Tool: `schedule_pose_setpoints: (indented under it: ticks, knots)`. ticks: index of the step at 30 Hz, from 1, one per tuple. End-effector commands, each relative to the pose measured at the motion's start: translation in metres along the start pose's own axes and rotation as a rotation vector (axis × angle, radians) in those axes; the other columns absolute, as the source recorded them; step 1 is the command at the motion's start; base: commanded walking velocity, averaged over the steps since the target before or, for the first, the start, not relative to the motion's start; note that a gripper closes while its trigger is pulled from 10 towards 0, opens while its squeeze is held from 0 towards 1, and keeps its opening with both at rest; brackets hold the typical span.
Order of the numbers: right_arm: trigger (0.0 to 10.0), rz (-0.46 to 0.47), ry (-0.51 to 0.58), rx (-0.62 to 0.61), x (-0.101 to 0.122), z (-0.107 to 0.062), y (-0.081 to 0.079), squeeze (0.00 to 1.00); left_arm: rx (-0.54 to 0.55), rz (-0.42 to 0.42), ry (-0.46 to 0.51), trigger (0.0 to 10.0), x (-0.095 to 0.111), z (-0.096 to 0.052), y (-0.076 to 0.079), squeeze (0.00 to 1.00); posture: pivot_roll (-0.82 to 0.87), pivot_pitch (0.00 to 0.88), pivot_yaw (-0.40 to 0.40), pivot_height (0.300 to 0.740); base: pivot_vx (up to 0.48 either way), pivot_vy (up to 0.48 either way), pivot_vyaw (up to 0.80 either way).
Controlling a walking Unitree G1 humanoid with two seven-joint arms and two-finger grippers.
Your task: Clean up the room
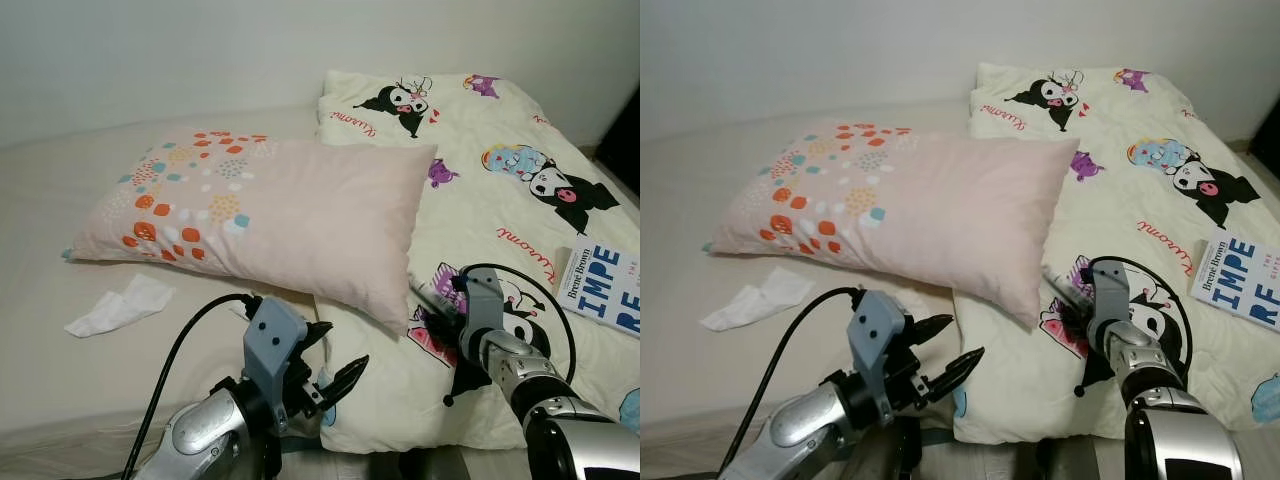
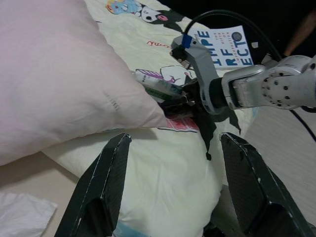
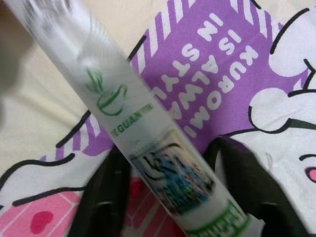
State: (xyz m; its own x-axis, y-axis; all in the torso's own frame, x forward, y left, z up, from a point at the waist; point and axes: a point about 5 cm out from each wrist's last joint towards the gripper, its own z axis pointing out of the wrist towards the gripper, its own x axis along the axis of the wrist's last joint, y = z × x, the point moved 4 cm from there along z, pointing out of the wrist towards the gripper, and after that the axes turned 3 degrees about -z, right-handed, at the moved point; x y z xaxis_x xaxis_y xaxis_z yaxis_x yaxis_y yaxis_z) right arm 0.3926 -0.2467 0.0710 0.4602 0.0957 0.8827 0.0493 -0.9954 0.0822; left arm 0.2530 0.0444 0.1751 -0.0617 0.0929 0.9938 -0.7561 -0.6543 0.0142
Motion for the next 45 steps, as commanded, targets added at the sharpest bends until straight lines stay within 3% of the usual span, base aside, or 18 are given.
schedule_pose_setpoints:
  ticks: [1,13,15,16,19,20,21,24,25,26,30,32,34,38,45]
  knots:
    - [0.0,0.001,-0.052,-0.004,-0.018,-0.002,0.002,0.0,0.027,0.005,-0.01,10.0,-0.004,0.0,-0.005,0.0,0.19,0.296,0.041,0.602,0.0,0.0,0.0]
    - [0.0,-0.004,-0.018,-0.011,-0.006,-0.002,0.005,0.0,0.038,0.002,-0.006,10.0,-0.009,0.005,-0.008,0.0,0.12,0.244,0.018,0.602,0.0,0.0,0.0]
    - [0.0,0.005,0.026,0.023,0.008,0.001,-0.003,0.0,0.111,0.016,-0.042,10.0,-0.022,0.007,-0.023,0.0,0.08,0.214,0.005,0.602,0.0,0.0,0.0]
    - [0.0,0.005,0.026,0.023,0.008,0.001,-0.003,0.0,0.111,0.016,-0.042,10.0,-0.022,0.007,-0.023,0.0,0.08,0.214,0.005,0.602,0.0,0.0,0.0]
    - [0.0,0.017,0.089,0.109,0.023,0.004,-0.026,0.0,0.234,0.04,-0.09,10.0,-0.039,0.006,-0.048,0.0,0.03,0.175,-0.009,0.602,0.0,0.0,0.0]
    - [0.0,0.017,0.089,0.109,0.023,0.004,-0.026,0.0,0.234,0.04,-0.09,10.0,-0.039,0.006,-0.048,0.0,0.03,0.175,-0.009,0.602,0.0,0.0,0.0]
    - [0.0,0.011,0.11,0.148,0.024,0.005,-0.041,0.0,0.307,0.06,-0.113,10.0,-0.046,0.004,-0.062,0.0,0.01,0.159,-0.014,0.602,0.0,0.0,0.0]
    - [0.0,0.018,0.126,0.161,0.022,0.006,-0.051,0.0,0.357,0.071,-0.131,10.0,-0.051,0.001,-0.07,0.0,0.0,0.151,-0.017,0.602,0.0,0.0,0.0]
    - [9.3,0.018,0.146,0.161,0.019,0.005,-0.059,0.0,0.417,0.079,-0.155,10.0,-0.057,-0.003,-0.079,0.0,0.0,0.145,-0.019,0.602,0.0,0.0,0.0]
    - [10.0,0.019,0.16,0.161,0.017,0.004,-0.064,0.0,0.458,0.086,-0.172,10.0,-0.062,-0.006,-0.085,0.0,0.0,0.143,-0.02,0.602,0.0,0.0,0.0]
    - [10.0,-0.005,0.214,0.167,0.014,0.0,-0.078,0.0,0.557,0.083,-0.204,10.0,-0.071,-0.016,-0.096,0.0,-0.01,0.136,-0.024,0.602,0.0,0.0,0.0]
    - [10.0,-0.067,0.295,0.113,0.003,-0.011,-0.087,0.0,0.748,0.064,-0.211,10.0,-0.077,-0.032,-0.116,0.0,-0.02,0.121,-0.026,0.602,0.0,0.0,0.0]
    - [10.0,-0.067,0.295,0.113,0.003,-0.011,-0.087,0.0,0.748,0.064,-0.211,10.0,-0.077,-0.032,-0.116,0.0,-0.02,0.121,-0.026,0.602,0.0,0.0,0.0]
    - [10.0,-0.044,0.393,0.001,-0.004,-0.026,-0.078,0.0,0.903,0.082,-0.159,10.0,-0.075,-0.044,-0.13,0.0,-0.03,0.111,-0.016,0.602,0.0,0.0,0.0]
    - [10.0,-0.017,0.404,-0.015,-0.02,-0.036,-0.083,0.0,0.901,0.09,-0.154,10.0,-0.081,-0.04,-0.129,0.0,-0.02,0.102,-0.007,0.602,0.0,0.0,0.0]
